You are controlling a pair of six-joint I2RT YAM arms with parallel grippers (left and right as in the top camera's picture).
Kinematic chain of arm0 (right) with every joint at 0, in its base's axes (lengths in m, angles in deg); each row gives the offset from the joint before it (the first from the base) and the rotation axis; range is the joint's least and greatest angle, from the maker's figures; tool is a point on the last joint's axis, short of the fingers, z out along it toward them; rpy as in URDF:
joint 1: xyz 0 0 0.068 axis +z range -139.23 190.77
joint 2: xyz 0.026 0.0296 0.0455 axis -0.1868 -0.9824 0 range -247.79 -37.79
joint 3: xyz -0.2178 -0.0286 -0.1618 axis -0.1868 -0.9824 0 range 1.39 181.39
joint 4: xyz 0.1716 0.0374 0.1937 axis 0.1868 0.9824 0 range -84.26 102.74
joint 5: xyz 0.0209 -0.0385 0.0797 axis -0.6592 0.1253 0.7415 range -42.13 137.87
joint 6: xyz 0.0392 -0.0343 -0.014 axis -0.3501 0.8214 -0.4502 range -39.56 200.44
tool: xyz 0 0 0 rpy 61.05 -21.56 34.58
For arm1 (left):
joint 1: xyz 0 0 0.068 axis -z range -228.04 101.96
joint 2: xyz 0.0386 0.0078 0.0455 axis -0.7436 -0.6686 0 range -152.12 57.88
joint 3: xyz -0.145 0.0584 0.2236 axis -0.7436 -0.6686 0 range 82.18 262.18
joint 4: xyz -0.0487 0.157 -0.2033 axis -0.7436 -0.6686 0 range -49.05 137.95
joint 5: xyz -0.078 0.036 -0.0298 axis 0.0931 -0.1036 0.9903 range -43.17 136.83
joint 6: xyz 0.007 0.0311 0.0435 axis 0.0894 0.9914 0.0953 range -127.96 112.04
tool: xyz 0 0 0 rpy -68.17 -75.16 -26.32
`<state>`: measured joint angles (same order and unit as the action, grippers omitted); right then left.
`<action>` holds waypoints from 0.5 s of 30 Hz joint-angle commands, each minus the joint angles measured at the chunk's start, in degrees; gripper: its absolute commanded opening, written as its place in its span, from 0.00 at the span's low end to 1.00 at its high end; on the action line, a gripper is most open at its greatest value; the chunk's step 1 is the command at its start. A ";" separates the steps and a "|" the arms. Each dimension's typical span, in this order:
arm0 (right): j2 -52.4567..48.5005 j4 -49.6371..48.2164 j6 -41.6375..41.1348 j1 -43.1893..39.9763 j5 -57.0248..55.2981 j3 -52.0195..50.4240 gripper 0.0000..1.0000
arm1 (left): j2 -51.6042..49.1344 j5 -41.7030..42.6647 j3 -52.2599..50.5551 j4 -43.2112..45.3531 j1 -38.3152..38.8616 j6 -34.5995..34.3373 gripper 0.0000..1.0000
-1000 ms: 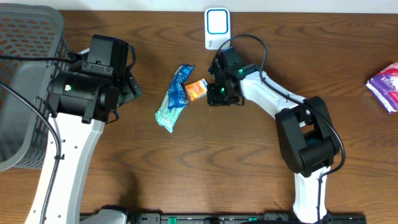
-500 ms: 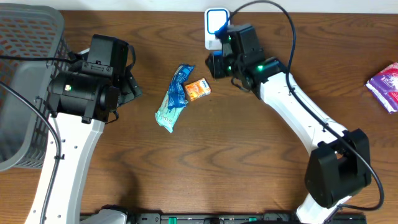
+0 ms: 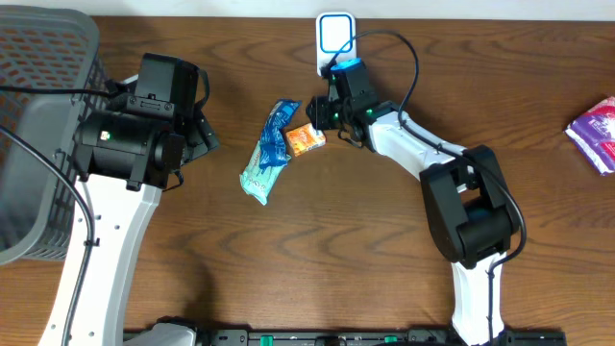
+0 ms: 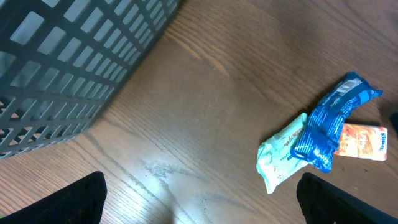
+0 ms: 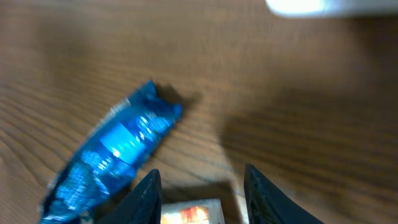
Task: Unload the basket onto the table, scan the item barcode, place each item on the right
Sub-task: 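Reach the right gripper to the orange Kleenex pack at center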
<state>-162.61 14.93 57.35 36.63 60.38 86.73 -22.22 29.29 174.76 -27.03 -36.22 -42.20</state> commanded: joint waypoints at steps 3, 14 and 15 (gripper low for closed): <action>0.22 3.65 0.96 0.09 2.49 0.02 0.33 | -0.17 -1.16 0.44 -0.22 -0.17 0.59 0.98; 0.42 11.69 2.36 0.11 9.51 0.02 0.14 | -0.17 -1.16 0.44 -0.24 -0.17 0.59 0.98; 0.42 12.46 2.36 0.11 10.71 0.02 0.13 | -0.17 -1.16 0.44 -0.24 -0.17 0.59 0.98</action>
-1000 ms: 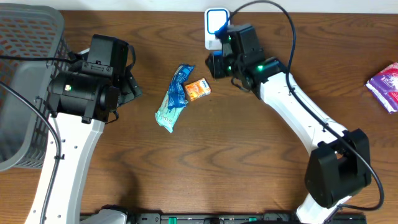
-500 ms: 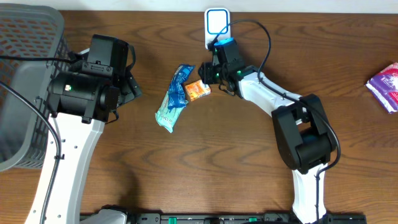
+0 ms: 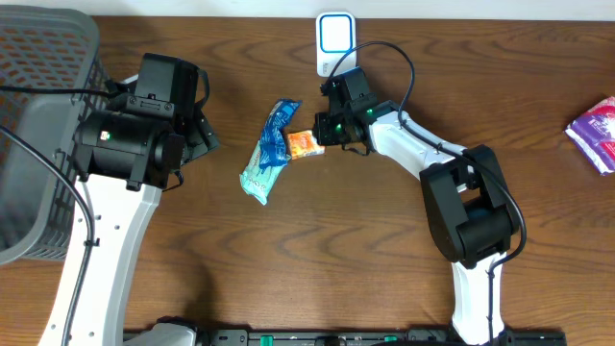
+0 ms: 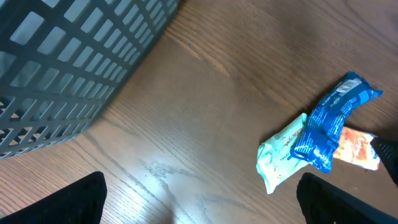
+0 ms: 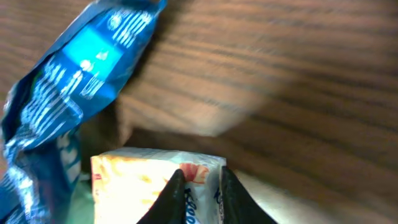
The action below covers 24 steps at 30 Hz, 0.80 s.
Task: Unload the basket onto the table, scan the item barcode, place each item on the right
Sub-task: 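Reach the right gripper to the orange Kleenex pack at center, then grasp the orange Kleenex pack with the right gripper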
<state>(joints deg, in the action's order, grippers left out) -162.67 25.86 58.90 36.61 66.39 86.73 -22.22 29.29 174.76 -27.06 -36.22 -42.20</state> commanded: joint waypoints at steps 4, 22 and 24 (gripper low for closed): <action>1.33 7.89 0.79 -0.31 5.40 0.04 0.09 | -0.17 -1.16 0.44 -0.22 -0.17 0.59 0.98; 19.12 21.20 24.30 0.52 -0.98 0.04 0.84 | -0.17 -1.16 0.44 -0.20 -0.17 0.59 0.98; 18.03 20.22 31.01 0.50 0.26 0.02 0.87 | -0.17 -1.16 0.44 -0.22 -0.17 0.59 0.98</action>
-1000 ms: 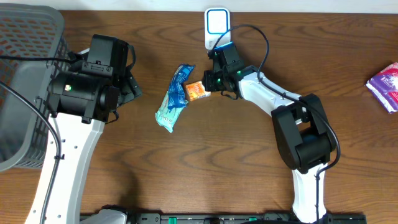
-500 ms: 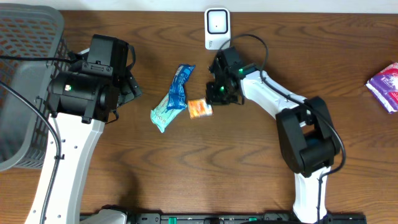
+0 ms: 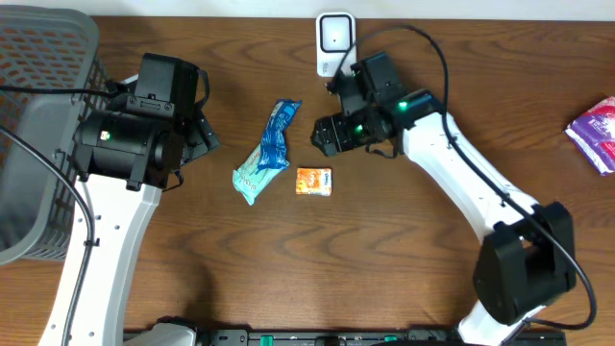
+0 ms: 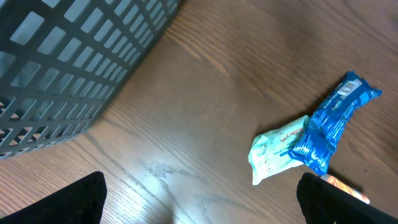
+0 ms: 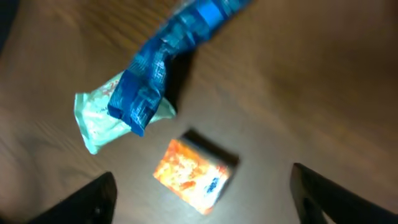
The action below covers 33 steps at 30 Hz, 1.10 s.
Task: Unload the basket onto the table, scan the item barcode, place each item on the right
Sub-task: 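Grasp the orange Kleenex pack with the right gripper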
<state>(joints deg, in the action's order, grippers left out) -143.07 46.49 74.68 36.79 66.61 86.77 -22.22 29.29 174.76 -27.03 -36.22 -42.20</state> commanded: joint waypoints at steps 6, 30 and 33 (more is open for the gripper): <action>-8.33 -0.72 21.31 0.28 5.92 -0.02 0.82 | -0.17 -1.16 0.44 -0.24 -0.17 0.59 0.98; -18.58 5.31 5.86 0.07 15.34 0.00 0.01 | -0.17 -1.16 0.44 -0.24 -0.17 0.59 0.98; -18.10 5.49 -7.65 -0.26 13.64 0.00 0.01 | -0.17 -1.16 0.44 -0.24 -0.17 0.59 0.98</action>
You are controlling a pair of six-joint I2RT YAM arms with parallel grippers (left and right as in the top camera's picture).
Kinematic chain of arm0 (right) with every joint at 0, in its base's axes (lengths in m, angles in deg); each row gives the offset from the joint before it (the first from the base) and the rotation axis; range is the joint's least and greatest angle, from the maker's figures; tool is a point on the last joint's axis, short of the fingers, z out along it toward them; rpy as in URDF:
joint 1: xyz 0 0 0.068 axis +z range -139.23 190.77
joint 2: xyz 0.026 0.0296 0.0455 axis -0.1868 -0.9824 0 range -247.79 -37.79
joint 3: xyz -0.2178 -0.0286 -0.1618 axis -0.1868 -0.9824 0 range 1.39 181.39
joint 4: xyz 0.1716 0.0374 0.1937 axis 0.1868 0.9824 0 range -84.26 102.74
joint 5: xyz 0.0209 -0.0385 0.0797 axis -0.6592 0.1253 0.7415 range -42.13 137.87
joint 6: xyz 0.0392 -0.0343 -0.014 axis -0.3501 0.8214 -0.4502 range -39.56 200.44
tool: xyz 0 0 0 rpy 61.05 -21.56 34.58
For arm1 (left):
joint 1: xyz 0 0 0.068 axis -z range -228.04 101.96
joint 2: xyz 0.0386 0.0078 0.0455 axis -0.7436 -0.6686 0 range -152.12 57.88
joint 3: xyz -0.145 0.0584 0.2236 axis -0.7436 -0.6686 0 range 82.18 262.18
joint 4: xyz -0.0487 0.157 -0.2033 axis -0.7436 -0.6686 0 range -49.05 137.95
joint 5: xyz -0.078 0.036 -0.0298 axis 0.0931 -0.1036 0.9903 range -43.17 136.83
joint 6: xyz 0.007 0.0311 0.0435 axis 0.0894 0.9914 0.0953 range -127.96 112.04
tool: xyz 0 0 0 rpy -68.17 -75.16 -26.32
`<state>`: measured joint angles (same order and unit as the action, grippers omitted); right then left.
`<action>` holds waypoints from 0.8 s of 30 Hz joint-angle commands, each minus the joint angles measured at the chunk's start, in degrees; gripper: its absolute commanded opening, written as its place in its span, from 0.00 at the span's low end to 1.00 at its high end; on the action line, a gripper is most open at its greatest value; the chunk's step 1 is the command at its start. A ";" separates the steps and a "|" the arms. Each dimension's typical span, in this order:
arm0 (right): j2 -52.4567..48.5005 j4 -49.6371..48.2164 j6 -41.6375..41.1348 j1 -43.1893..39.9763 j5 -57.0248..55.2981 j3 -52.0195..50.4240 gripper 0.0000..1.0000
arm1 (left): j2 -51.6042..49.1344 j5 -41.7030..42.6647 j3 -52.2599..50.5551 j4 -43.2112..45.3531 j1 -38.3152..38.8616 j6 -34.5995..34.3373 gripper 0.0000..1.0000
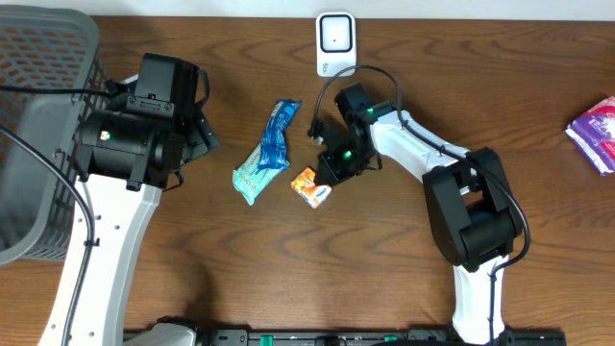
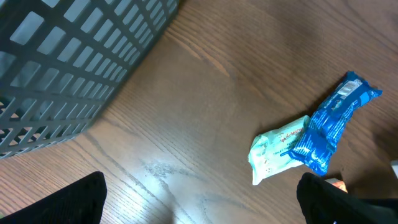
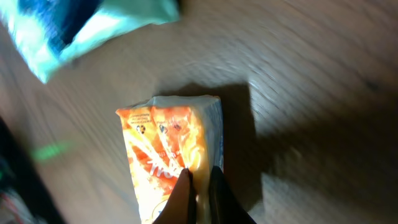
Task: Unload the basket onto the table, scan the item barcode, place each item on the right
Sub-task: 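Grasp the orange Kleenex pack with the right gripper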
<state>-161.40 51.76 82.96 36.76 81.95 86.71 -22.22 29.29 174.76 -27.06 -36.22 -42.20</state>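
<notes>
A small orange snack packet (image 1: 307, 186) lies tilted on the wooden table; in the right wrist view the orange packet (image 3: 169, 144) fills the middle. My right gripper (image 1: 330, 171) is shut on the packet's right edge, and its fingertips (image 3: 184, 186) pinch a thin fold. The white barcode scanner (image 1: 334, 40) stands at the table's back edge, behind the right arm. My left gripper (image 2: 199, 211) hangs open and empty over bare wood near the basket, with only its dark fingertips (image 2: 74, 198) showing.
A blue wrapper (image 1: 277, 133) lies across a mint-green packet (image 1: 248, 181) left of the orange packet. A grey mesh basket (image 1: 38, 106) fills the far left. A purple packet (image 1: 596, 130) lies at the right edge.
My right gripper was open above the orange packet, which lay flat. Now it is low over the table and shut on the packet's edge. The packet sits tilted and a little to the left.
My right gripper stood open around the orange packet beside the blue wrapper, then shut on it. Later the packet lay nearer the front, free of the open gripper. Now the gripper is shut on its edge again. The left arm stayed still.
</notes>
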 commanded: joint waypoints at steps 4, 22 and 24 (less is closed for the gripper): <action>1.18 -0.39 -22.73 -0.37 -4.96 0.09 0.01 | -0.17 -1.16 0.44 -0.22 -0.17 0.59 0.98; 1.09 -2.97 -22.84 2.54 -12.28 0.00 0.52 | -0.17 -1.16 0.44 -0.22 -0.17 0.59 0.98; 1.09 -3.30 -21.00 3.32 -12.31 0.00 0.52 | -0.17 -1.16 0.44 -0.22 -0.17 0.59 0.98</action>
<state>-160.05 48.70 59.31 38.32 71.70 86.82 -22.22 29.29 174.76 -27.06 -36.22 -42.20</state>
